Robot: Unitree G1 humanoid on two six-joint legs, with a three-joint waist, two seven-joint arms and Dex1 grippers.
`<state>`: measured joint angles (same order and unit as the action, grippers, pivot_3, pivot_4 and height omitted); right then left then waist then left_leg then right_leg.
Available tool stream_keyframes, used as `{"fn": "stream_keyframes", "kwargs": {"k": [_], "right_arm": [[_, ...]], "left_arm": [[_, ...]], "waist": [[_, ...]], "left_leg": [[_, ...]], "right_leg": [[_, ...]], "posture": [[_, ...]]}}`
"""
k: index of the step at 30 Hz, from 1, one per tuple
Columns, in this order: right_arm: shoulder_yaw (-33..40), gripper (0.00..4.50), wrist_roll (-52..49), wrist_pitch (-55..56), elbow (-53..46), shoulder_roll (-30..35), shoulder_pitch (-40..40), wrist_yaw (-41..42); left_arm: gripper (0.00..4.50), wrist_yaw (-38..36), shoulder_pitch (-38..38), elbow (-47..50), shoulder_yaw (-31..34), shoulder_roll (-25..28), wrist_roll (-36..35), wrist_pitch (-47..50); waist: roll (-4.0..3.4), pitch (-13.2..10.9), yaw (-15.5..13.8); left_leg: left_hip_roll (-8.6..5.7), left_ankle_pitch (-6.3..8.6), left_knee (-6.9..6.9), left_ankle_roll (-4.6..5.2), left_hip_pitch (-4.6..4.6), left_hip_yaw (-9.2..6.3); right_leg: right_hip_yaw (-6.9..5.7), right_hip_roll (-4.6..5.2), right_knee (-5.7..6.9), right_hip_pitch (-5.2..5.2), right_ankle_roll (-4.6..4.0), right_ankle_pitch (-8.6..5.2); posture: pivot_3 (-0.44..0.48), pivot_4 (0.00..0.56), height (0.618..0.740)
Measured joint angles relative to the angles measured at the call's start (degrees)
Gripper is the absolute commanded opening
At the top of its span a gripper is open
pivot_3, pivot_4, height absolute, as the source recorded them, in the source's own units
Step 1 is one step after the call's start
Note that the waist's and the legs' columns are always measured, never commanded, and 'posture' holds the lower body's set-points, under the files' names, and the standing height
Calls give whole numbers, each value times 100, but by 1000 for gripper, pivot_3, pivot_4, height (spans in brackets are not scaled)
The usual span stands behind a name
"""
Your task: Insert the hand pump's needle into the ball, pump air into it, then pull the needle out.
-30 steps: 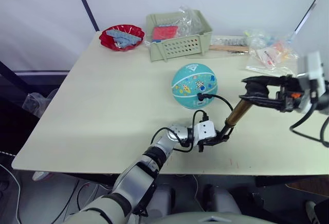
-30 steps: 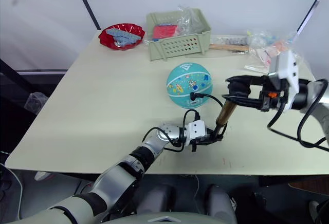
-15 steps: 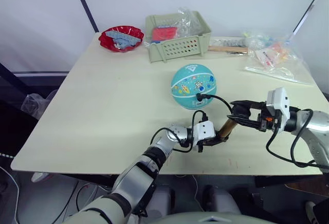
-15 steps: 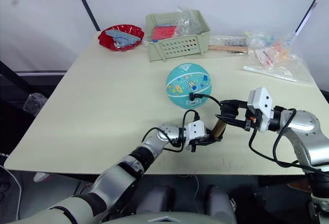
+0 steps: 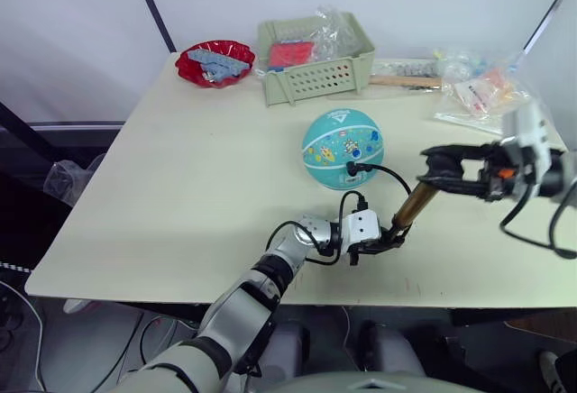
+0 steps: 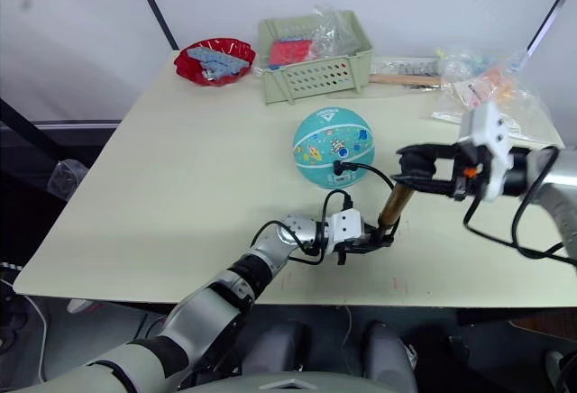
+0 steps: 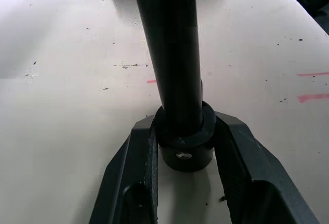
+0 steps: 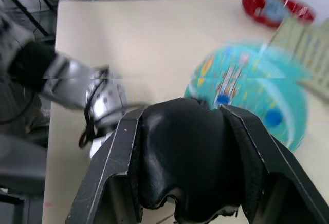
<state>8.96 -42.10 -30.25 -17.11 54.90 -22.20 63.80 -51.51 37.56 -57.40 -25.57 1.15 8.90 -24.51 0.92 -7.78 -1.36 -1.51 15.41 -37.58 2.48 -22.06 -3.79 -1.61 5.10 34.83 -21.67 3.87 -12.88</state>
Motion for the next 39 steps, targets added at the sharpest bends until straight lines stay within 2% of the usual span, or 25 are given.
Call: {"fn": "stream_keyframes", "kwargs": {"k": [6,17,24,32,39], "right_arm": [[426,1627,-665,-819,9,368,-708,-79],[455,1627,-803,-1272,1,419,-887,-210],[348,1627,-203,-272,-107,-237,41,-232],[-365,1627,701,722,95,-664,616,-303],[-803,1627,1293,1339,359,-997,1011,-438]], "left_arm": [[1068,13,-2,0,24,1,0,0],[1068,6,-4,0,25,-24,0,-3],[1068,71,-84,-33,24,24,7,1],[1068,124,-87,-66,19,40,38,3],[1068,123,-98,-66,15,38,39,3]], "waist": [[-5,-8,15],[-4,-10,0],[61,53,30],[67,90,46],[70,101,44]], "left_leg": [[-1,0,-2,0,0,7],[-5,0,-2,0,-12,8],[4,1,0,-1,17,4],[13,1,0,-2,28,4],[9,1,0,-2,27,6]], "right_leg": [[9,8,1,-2,1,1],[7,27,0,-7,1,1],[4,7,2,13,9,-5],[12,4,4,18,27,-14],[13,-5,3,17,3,-1]], "posture": [[0,150,740],[0,150,740],[0,150,740],[0,150,740],[0,150,740]]}}
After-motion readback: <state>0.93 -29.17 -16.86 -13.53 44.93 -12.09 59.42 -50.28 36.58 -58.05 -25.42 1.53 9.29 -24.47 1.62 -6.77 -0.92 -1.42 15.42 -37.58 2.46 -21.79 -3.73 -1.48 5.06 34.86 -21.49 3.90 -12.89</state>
